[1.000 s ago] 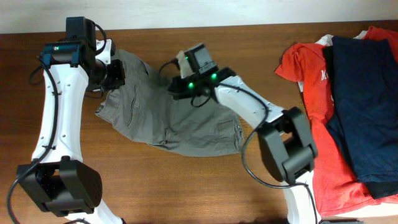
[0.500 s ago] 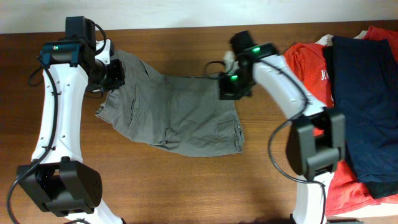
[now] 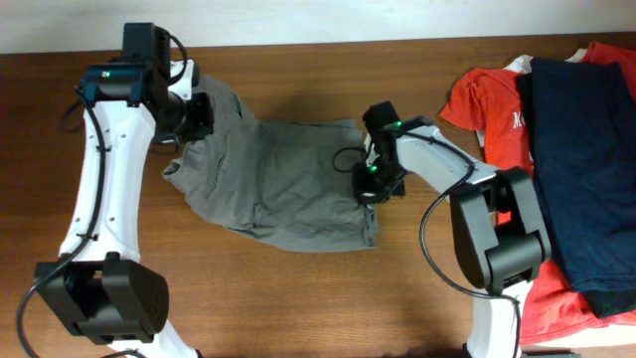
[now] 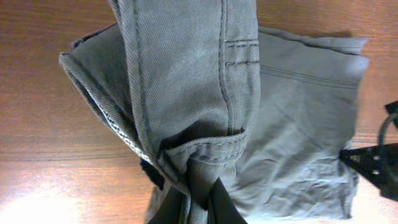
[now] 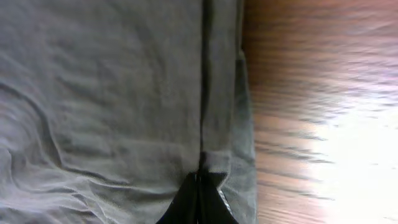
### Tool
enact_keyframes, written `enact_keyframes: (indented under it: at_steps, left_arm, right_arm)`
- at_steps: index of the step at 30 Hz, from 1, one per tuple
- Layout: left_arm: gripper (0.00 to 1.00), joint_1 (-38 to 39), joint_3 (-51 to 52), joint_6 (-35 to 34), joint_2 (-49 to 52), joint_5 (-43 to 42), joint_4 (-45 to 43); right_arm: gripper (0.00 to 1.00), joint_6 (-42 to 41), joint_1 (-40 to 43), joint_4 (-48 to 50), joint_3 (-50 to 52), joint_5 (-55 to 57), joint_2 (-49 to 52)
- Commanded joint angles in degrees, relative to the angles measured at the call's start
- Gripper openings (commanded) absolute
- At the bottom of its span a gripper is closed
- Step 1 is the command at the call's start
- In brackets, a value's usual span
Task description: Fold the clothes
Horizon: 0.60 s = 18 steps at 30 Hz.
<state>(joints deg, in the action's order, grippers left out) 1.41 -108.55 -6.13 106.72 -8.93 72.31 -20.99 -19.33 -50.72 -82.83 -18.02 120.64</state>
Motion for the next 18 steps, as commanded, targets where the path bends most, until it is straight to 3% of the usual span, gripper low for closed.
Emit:
enact_keyframes:
  at_steps: [1,4,13,18]
  left_arm:
    - [0.01,1.6,-1.5,-1.2,-1.0,-6.8,-2.0]
    - [0.01,3.0,-1.5,-2.2,-1.0,-11.8,-3.8]
    - [0.04,10.5,-1.3,-2.2,2.6,-10.2,-4.1]
    - [0.01,13.3,-1.3,-2.2,4.9,-10.1,-4.3]
  right_arm:
    - [0.04,-2.4,-5.2,1.1,2.9,-0.8,1.6]
    - [0.04,-2.5,-7.0,1.3,2.9,0.0,1.6]
    - [0.04,-1.3,-6.5,1.3,2.2,-0.4,1.4]
    - [0.04,4.2,-1.7,-12.6,-12.9,-1.2,-5.1]
